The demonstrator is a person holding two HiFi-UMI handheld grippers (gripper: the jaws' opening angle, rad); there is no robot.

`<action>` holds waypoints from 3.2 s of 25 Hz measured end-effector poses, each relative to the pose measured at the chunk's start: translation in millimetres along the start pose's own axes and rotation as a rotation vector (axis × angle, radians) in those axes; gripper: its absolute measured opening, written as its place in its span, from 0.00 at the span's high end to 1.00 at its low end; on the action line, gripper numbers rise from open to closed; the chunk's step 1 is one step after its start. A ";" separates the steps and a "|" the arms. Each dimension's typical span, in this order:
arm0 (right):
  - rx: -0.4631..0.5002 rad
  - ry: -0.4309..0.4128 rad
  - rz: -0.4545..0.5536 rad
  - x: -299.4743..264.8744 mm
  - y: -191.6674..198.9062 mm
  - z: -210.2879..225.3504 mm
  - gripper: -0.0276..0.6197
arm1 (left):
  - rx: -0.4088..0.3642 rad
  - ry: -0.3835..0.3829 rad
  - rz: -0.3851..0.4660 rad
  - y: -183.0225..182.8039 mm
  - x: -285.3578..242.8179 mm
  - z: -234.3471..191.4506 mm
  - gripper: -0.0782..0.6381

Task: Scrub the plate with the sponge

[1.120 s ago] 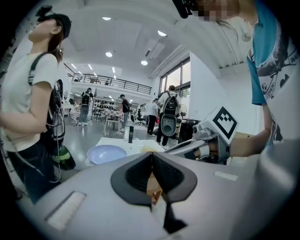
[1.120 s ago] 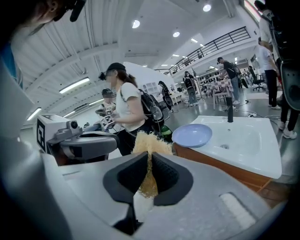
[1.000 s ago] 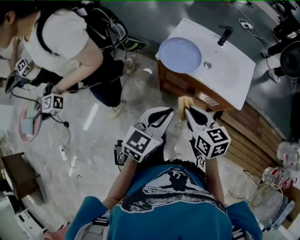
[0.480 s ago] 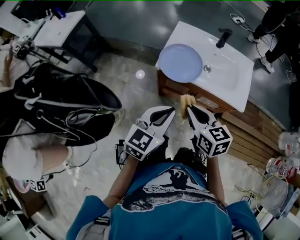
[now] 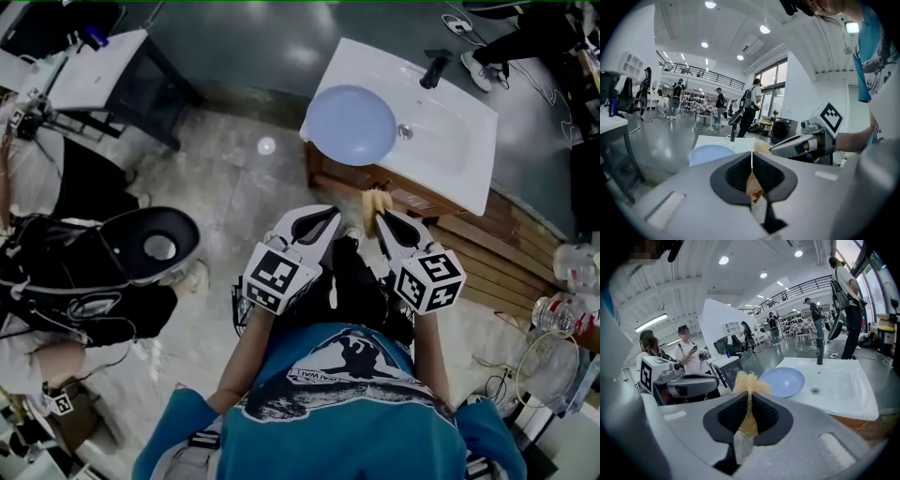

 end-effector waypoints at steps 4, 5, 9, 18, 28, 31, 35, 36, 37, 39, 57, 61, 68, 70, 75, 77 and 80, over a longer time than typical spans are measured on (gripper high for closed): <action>-0.015 0.001 -0.012 -9.3 -2.7 14.0 0.91 | 0.016 -0.011 -0.006 1.9 -9.2 -8.0 0.85; -0.019 -0.001 -0.015 -14.4 -5.0 18.4 0.91 | 0.019 -0.017 -0.011 1.7 -12.7 -12.1 0.85; -0.025 -0.019 -0.010 -38.7 -19.3 40.2 0.91 | 0.027 -0.045 -0.027 1.8 -28.7 -31.6 0.84; 0.000 -0.061 -0.019 -112.7 -78.7 98.6 0.91 | 0.012 -0.136 -0.054 -28.4 -80.0 -107.3 0.82; -0.034 -0.099 -0.089 -164.4 -97.8 159.7 0.91 | 0.043 -0.210 -0.159 -39.3 -135.5 -152.7 0.79; -0.043 -0.102 -0.109 -177.6 -98.2 172.9 0.91 | 0.046 -0.220 -0.202 -37.3 -147.3 -163.5 0.78; -0.049 -0.111 -0.129 -187.2 -93.0 184.6 0.91 | 0.056 -0.249 -0.263 -25.8 -154.5 -169.6 0.75; -0.049 -0.112 -0.134 -189.4 -92.5 186.5 0.91 | 0.060 -0.257 -0.278 -22.5 -155.3 -171.3 0.74; -0.048 -0.114 -0.137 -191.5 -92.2 188.0 0.91 | 0.064 -0.266 -0.293 -19.2 -155.9 -173.2 0.73; -0.048 -0.117 -0.142 -195.6 -91.7 190.5 0.91 | 0.071 -0.277 -0.322 -12.4 -156.6 -177.3 0.71; -0.065 0.053 -0.198 -218.4 -83.7 188.1 0.91 | 0.102 -0.232 -0.510 37.8 -171.8 -235.9 0.83; -0.031 0.129 -0.226 -229.7 -84.7 187.7 0.91 | 0.101 -0.166 -0.515 40.7 -171.7 -237.8 0.87; 0.046 0.312 -0.363 -266.8 -80.7 197.8 0.91 | 0.023 -0.063 -0.514 41.8 -175.8 -239.7 0.88; 0.052 0.355 -0.410 -278.7 -77.5 195.7 0.91 | -0.035 -0.041 -0.514 41.4 -175.5 -241.0 0.88; 0.152 0.408 -0.424 -296.7 -76.7 185.3 0.91 | -0.082 0.006 -0.505 43.1 -176.0 -237.1 0.88; 0.142 0.404 -0.417 -298.3 -75.5 182.4 0.91 | -0.095 0.022 -0.504 45.5 -175.9 -232.6 0.88; 0.120 0.374 -0.410 -305.4 -76.1 171.1 0.91 | -0.099 0.041 -0.501 47.3 -172.1 -231.0 0.88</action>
Point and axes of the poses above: the fingertips, and each gripper's own axes: x backward along the fingers, z to its right, y out of its underside, the point moved 9 cm from there along x, backward along the fingers, and after that the axes turned 1 degree about -y, right-handed, at the moved point
